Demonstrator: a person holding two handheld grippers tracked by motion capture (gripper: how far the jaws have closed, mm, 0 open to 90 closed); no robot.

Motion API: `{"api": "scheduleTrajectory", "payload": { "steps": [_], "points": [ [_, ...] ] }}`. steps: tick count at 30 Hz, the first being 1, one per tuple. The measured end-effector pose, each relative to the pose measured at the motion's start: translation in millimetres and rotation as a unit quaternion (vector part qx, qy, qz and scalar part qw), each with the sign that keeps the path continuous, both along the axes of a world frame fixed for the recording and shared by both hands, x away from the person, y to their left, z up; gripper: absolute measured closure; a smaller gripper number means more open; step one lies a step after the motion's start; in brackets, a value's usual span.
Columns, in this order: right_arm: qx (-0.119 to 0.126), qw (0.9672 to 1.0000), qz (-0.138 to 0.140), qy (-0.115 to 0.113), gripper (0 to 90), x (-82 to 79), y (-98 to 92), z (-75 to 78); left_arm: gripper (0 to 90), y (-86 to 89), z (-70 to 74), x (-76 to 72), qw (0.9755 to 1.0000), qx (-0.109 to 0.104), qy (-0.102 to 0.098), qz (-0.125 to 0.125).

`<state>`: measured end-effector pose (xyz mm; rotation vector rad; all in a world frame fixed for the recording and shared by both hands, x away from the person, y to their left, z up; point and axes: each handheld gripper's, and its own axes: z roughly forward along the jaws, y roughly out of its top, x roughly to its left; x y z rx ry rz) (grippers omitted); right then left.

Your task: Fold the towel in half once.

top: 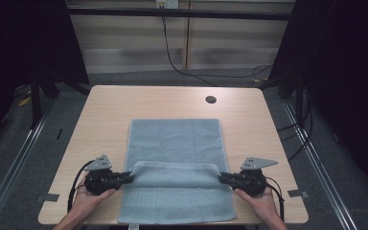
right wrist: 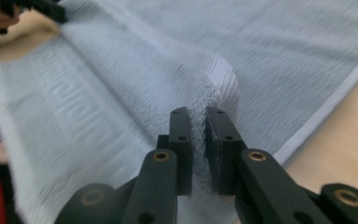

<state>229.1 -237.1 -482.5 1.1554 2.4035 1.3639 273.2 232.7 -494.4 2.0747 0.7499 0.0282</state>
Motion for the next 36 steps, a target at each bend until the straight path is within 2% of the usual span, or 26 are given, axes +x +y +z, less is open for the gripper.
{"api": "scheduleTrajectory", "payload": {
  "steps": [4,8,10,12,14,16,18,20,23,25,27,29,31,34,36],
  "points": [
    [-0.025,0.9996,0.005,0.015,76.8,-13.9,0.0,-9.9,72.7,-2.3,-3.5,-8.8,0.9997,0.022,0.002,-0.01],
    [-0.029,0.9994,0.0,0.017,75.9,-24.5,-7.0,-10.1,70.4,0.0,-4.2,-17.6,0.9994,0.023,0.002,-0.024],
    [-0.025,0.9993,0.004,0.027,73.9,-31.3,-9.6,-11.7,66.7,1.9,-3.9,-21.1,0.9994,0.021,0.006,-0.028],
    [-0.034,0.999,0.007,0.028,70.6,-36.7,-10.4,-12.6,64.5,4.0,-3.5,-26.0,0.9991,0.019,0.009,-0.036],
    [-0.035,0.9988,0.011,0.031,68.8,-44.0,-11.5,-10.3,60.3,8.1,-0.1,-30.7,0.9992,0.01,0.004,-0.04],
    [-0.028,0.9992,0.007,0.027,67.0,-51.1,-13.5,-5.7,58.5,14.9,5.2,-35.3,0.9994,-0.011,0.001,-0.032],
    [-0.025,0.9995,0.012,0.014,66.4,-58.1,-16.4,0.5,56.6,21.8,10.3,-36.9,0.9993,-0.028,-0.007,-0.025],
    [-0.023,0.9997,0.009,0.009,66.4,-60.1,-18.5,6.2,55.5,24.1,12.6,-33.8,0.9993,-0.033,-0.007,-0.016],
    [-0.016,0.9999,0.002,-0.004,66.2,-51.9,-19.0,13.0,54.5,21.4,15.4,-22.0,0.9993,-0.036,-0.01,-0.002],
    [-0.017,0.9998,0.001,-0.007,64.9,-40.6,-16.5,14.6,54.5,14.0,14.0,-10.8,0.9996,-0.026,-0.005,0.003],
    [-0.01,0.9999,0.003,-0.006,64.2,-24.4,-13.0,13.7,54.3,4.8,10.9,2.9,0.9999,-0.01,0.001,0.007],
    [-0.002,0.9999,0.002,-0.01,62.7,-6.0,-8.7,11.1,52.8,-4.6,8.0,15.7,0.9998,-0.005,0.006,0.016],
    [0.006,1.0,-0.003,-0.004,59.4,13.2,-4.4,6.7,52.6,-11.8,5.9,28.6,0.9998,0.003,0.005,0.018],
    [0.0,1.0,-0.002,0.009,57.3,37.8,4.8,1.4,50.1,-19.1,2.8,48.4,0.9995,0.012,0.008,0.029],
    [-0.006,0.9999,0.001,0.013,56.9,52.0,11.8,-1.2,49.2,-21.6,1.2,60.4,0.9991,0.007,0.011,0.041]
  ]
}}
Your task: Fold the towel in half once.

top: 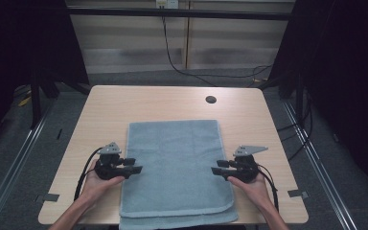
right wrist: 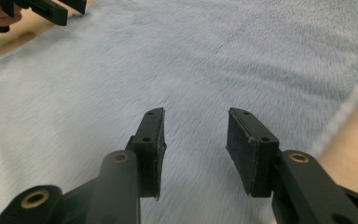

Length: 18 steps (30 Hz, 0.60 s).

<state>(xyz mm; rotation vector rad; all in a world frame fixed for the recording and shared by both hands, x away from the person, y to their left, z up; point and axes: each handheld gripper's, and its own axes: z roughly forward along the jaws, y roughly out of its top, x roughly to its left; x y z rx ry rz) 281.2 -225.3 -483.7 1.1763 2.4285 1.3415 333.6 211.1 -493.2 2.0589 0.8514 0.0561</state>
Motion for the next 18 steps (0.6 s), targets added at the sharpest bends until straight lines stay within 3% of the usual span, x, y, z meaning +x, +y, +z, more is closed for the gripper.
{"api": "scheduleTrajectory", "payload": {
  "steps": [3,4,8,13,18],
  "points": [
    [-0.011,0.9999,0.002,0.005,55.7,19.2,10.8,-5.5,47.6,-1.3,-3.8,13.2,0.9998,-0.007,-0.001,0.017],
    [-0.017,0.9998,0.003,0.008,55.4,25.2,14.1,-7.9,47.0,-1.4,-6.4,15.9,0.9998,-0.004,0.006,0.016],
    [-0.026,0.9995,-0.002,0.016,55.9,37.1,22.8,-20.5,47.4,-0.8,-10.2,16.9,0.9999,0.004,0.001,0.011],
    [-0.044,0.9989,-0.009,0.015,55.8,24.3,23.3,-19.6,47.3,-2.8,-13.4,11.3,0.9996,0.015,-0.022,-0.003],
    [-0.04,0.999,0.0,0.02,56.2,2.4,20.7,-19.0,47.0,-4.9,-13.8,-0.3,0.9992,0.02,-0.028,-0.018]
  ]
}}
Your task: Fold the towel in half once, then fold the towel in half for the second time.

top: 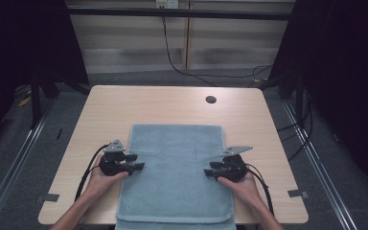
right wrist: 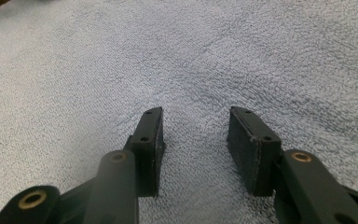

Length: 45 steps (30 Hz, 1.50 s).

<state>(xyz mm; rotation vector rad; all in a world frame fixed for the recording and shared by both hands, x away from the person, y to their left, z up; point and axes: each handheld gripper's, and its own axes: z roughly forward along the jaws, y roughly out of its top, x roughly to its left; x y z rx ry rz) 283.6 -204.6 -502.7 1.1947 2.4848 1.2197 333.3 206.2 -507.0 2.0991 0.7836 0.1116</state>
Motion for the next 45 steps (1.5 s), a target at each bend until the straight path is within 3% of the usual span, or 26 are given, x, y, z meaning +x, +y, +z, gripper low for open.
{"api": "scheduleTrajectory", "payload": {
  "steps": [5,13,16,19,25,28,33,36,39,41,45],
  "points": [
    [0.007,0.9999,0.001,0.009,62.2,-11.0,-4.8,0.1,47.2,-1.4,1.1,-13.5,1.0,0.006,-0.001,-0.006],
    [0.013,0.9998,0.004,0.013,62.6,-24.9,-7.8,0.2,48.0,-0.6,2.0,-27.4,0.9999,0.003,0.007,-0.013],
    [0.011,0.9998,0.007,0.014,63.2,-33.6,-8.3,0.9,48.6,-2.1,2.9,-36.9,0.9998,0.011,0.001,-0.017],
    [0.01,0.9998,0.013,0.012,63.4,-43.4,-10.1,1.2,48.7,-1.8,3.8,-44.1,0.9997,0.003,0.015,-0.02],
    [0.015,0.9993,0.023,0.025,63.3,-61.7,-11.4,2.7,48.6,0.9,6.1,-62.1,0.9991,0.007,0.024,-0.035],
    [0.018,0.9989,0.029,0.034,63.2,-71.9,-10.5,3.7,48.4,3.4,7.4,-70.8,0.9985,-0.004,0.044,-0.032],
    [0.016,0.9981,0.041,0.043,61.6,-85.3,-9.0,6.0,48.2,7.3,11.2,-83.7,0.9975,-0.002,0.048,-0.052],
    [0.018,0.9986,0.038,0.031,58.1,-83.1,-10.9,12.0,48.7,6.2,15.7,-75.2,0.9978,-0.011,0.044,-0.047],
    [0.025,0.9996,0.016,0.0,58.0,-66.0,-20.3,22.7,48.6,2.2,22.7,-56.7,0.9984,-0.017,0.03,-0.045],
    [0.024,0.9995,-0.003,-0.02,57.8,-47.7,-28.8,27.9,48.2,0.7,26.6,-42.6,0.9987,-0.019,0.028,-0.037],
    [0.016,0.9989,-0.032,-0.03,56.4,-7.4,-42.4,31.5,47.7,-0.1,34.5,-10.0,0.9995,-0.028,0.011,-0.007]
  ]
}}
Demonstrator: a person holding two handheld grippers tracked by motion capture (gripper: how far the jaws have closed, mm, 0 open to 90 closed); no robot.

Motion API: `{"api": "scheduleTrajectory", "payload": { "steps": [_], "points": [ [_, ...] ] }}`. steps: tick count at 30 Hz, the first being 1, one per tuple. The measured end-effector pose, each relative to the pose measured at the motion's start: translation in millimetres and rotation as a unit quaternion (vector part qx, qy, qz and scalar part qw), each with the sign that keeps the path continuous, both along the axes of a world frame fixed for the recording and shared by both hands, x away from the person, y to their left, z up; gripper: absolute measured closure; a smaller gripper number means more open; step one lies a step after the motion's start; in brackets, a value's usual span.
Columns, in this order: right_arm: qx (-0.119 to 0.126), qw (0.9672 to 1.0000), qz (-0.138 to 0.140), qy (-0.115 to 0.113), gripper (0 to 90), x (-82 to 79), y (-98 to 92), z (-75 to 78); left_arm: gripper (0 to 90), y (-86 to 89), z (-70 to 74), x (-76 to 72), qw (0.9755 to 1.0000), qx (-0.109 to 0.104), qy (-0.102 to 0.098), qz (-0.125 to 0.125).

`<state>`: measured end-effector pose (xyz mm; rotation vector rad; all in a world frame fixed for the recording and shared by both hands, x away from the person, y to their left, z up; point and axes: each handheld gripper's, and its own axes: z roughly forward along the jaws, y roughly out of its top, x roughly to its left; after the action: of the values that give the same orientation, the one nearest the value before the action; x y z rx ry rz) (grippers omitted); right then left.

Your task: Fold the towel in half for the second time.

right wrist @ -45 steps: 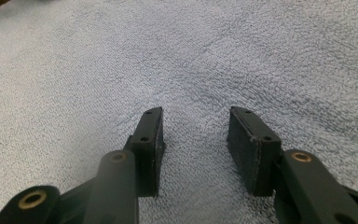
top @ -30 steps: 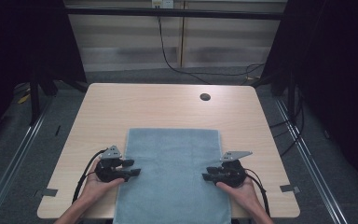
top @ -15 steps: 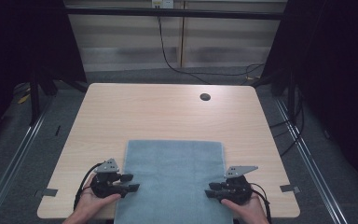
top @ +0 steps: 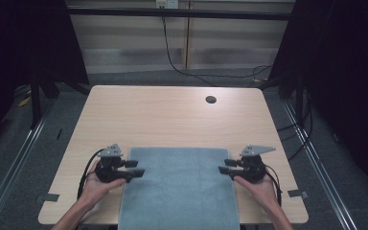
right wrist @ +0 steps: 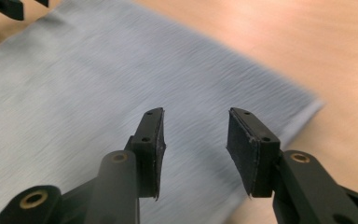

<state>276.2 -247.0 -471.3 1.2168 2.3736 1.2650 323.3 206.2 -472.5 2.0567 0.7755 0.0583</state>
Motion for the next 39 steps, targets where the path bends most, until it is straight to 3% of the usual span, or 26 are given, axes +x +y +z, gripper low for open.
{"api": "scheduleTrajectory", "payload": {
  "steps": [5,9,12,15,18,20,21,25,28,30,34,36,38,39],
  "points": [
    [-0.001,0.9993,-0.031,-0.021,55.6,40.3,-11.8,3.0,47.3,1.9,2.4,34.5,0.9994,-0.016,-0.011,0.03],
    [0.002,0.9993,-0.036,-0.01,54.5,62.9,-13.9,-7.2,46.0,2.7,-5.6,50.1,0.9989,0.0,-0.001,0.047],
    [0.006,0.9995,-0.03,0.002,53.0,69.1,-12.5,-18.2,42.8,4.3,-17.4,56.0,0.9987,0.016,0.011,0.048],
    [-0.012,0.9993,-0.029,0.018,52.4,70.5,-9.3,-25.7,40.0,6.5,-27.9,57.5,0.9981,0.033,0.016,0.049],
    [-0.016,0.999,-0.028,0.031,52.7,71.7,-7.1,-32.8,38.7,8.6,-33.1,59.8,0.9982,0.032,0.022,0.046],
    [-0.018,0.999,-0.025,0.031,54.4,72.6,-4.7,-34.8,42.4,10.2,-32.8,60.5,0.9982,0.035,0.02,0.044],
    [-0.017,0.9991,-0.023,0.031,57.7,72.9,-3.9,-34.9,49.8,11.4,-33.4,60.3,0.9986,0.033,0.019,0.036],
    [-0.01,0.999,-0.01,0.042,79.0,70.4,-1.1,-34.8,72.4,13.0,-33.7,55.7,0.9992,0.025,0.024,0.017],
    [0.004,0.9992,-0.007,0.04,84.3,68.2,-2.1,-30.9,79.4,16.4,-28.8,52.7,0.9995,0.006,0.022,0.021],
    [0.018,0.9992,-0.011,0.033,85.0,66.8,-4.6,-25.1,80.1,19.6,-20.9,52.0,0.9992,-0.024,0.019,0.027],
    [0.043,0.9988,-0.02,0.015,85.4,67.3,-9.5,-10.4,80.2,19.9,-4.6,56.8,0.9984,-0.043,0.0,0.036],
    [0.047,0.9986,-0.024,0.004,85.4,71.0,-10.6,-0.6,80.3,18.9,1.7,62.0,0.9981,-0.047,-0.007,0.04],
    [0.055,0.9981,-0.029,-0.008,85.4,75.2,-11.8,11.8,80.3,17.9,9.1,67.4,0.9977,-0.034,-0.022,0.055],
    [0.061,0.9976,-0.03,-0.015,85.5,78.0,-12.2,17.4,80.5,18.9,12.3,70.4,0.9972,-0.045,-0.02,0.057]
  ]
}}
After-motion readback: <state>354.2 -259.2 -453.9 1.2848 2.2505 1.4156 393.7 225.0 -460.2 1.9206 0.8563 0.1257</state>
